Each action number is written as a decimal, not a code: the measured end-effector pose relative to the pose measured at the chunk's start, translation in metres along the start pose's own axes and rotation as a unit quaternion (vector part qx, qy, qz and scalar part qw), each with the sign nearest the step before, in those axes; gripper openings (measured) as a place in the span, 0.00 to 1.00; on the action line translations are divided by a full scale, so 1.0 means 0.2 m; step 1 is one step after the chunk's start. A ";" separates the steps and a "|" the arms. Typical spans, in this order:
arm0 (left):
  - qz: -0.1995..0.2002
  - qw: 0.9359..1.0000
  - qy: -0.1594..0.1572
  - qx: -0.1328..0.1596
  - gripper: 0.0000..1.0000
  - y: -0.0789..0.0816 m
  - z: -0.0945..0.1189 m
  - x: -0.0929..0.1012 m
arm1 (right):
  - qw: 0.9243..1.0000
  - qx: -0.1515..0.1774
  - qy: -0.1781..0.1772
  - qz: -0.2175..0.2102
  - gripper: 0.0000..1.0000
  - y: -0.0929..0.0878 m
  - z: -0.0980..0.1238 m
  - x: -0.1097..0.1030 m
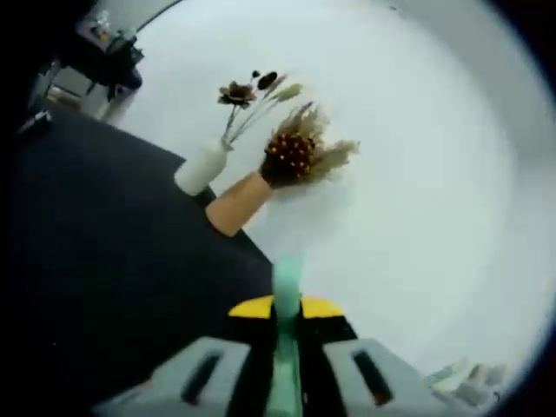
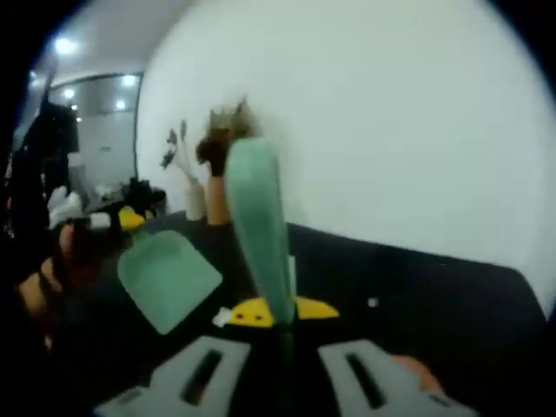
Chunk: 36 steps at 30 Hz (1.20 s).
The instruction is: Pick up the broom and sweep the trash on the tabletop into the dustpan.
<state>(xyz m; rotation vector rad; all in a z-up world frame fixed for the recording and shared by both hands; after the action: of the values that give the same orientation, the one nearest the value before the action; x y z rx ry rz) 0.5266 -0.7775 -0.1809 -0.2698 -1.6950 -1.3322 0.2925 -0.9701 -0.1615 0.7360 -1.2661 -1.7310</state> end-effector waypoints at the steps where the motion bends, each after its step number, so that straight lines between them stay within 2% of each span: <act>1: 0.002 1.000 0.001 0.000 0.09 0.00 0.00 0.00 | 1.000 -0.008 0.001 0.001 0.05 0.02 -0.02 -0.01; 4: 0.001 1.000 0.000 -0.001 0.09 0.00 0.01 -0.01 | 0.999 -0.053 -0.002 0.011 0.05 0.03 -0.04 -0.05; 6: 0.001 1.000 0.002 -0.002 0.09 0.00 0.01 -0.01 | 0.997 -0.075 -0.021 0.030 0.05 0.04 -0.05 -0.07; 8: 0.000 1.000 0.003 -0.003 0.09 0.00 0.01 -0.02 | 0.993 -0.100 -0.022 0.059 0.05 0.03 -0.06 -0.11; 10: 0.003 1.000 0.003 -0.003 0.09 0.00 0.01 -0.02 | 0.990 -0.121 -0.024 0.065 0.05 0.01 -0.09 -0.14; 11: 0.002 1.000 0.004 -0.003 0.09 0.00 0.01 -0.03 | 0.987 -0.141 -0.026 0.068 0.05 0.00 -0.11 -0.16; 13: 0.006 1.000 0.004 -0.004 0.09 0.00 0.01 -0.03 | 0.987 -0.149 -0.017 0.058 0.05 -0.01 -0.14 -0.19; 14: 0.006 1.000 0.004 -0.004 0.09 0.00 0.01 -0.04 | 0.988 -0.147 -0.014 0.053 0.05 -0.01 -0.15 -0.21; 18: 0.009 1.000 0.003 -0.005 0.09 0.01 0.01 -0.05 | 0.983 -0.153 -0.024 0.096 0.05 0.02 -0.20 -0.27; 25: 0.014 1.000 0.002 -0.006 0.09 0.01 0.00 -0.06 | 0.980 -0.157 -0.039 0.118 0.05 0.06 -0.21 -0.34; 26: 0.015 1.000 0.001 -0.006 0.09 0.01 0.00 -0.06 | 0.982 -0.152 -0.022 0.112 0.05 0.07 -0.21 -0.36; 28: 0.017 1.000 0.001 -0.007 0.09 0.01 0.00 -0.07 | 0.989 -0.138 0.037 0.048 0.05 0.10 -0.21 -0.46; 30: 0.017 1.000 0.000 -0.007 0.10 0.01 0.01 -0.07 | 0.988 -0.134 0.068 0.045 0.05 0.12 -0.21 -0.52; 33: 0.020 1.000 0.000 -0.007 0.10 0.01 0.01 -0.07 | 0.989 -0.113 0.086 0.048 0.05 0.14 -0.20 -0.60; 36: 0.023 1.000 0.000 -0.008 0.10 0.01 0.01 -0.08 | 0.991 -0.097 0.078 0.051 0.05 0.18 -0.17 -0.57</act>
<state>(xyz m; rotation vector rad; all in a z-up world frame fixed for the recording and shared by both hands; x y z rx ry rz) 0.5347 -0.7698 -0.1917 -0.3172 -1.6688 -1.3129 0.3852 -0.8887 -0.1415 0.6673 -0.9955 -1.6525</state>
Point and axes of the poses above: the point that each gripper's makers call its tool centre point, and the gripper's own axes: z roughly backward along the fingers, x roughly to its right, y roughly out of its top, the point moved 7 cm from there along z, roughly backward along the fingers, and after that the axes turned 1 degree about -y, right-handed, at the moved point
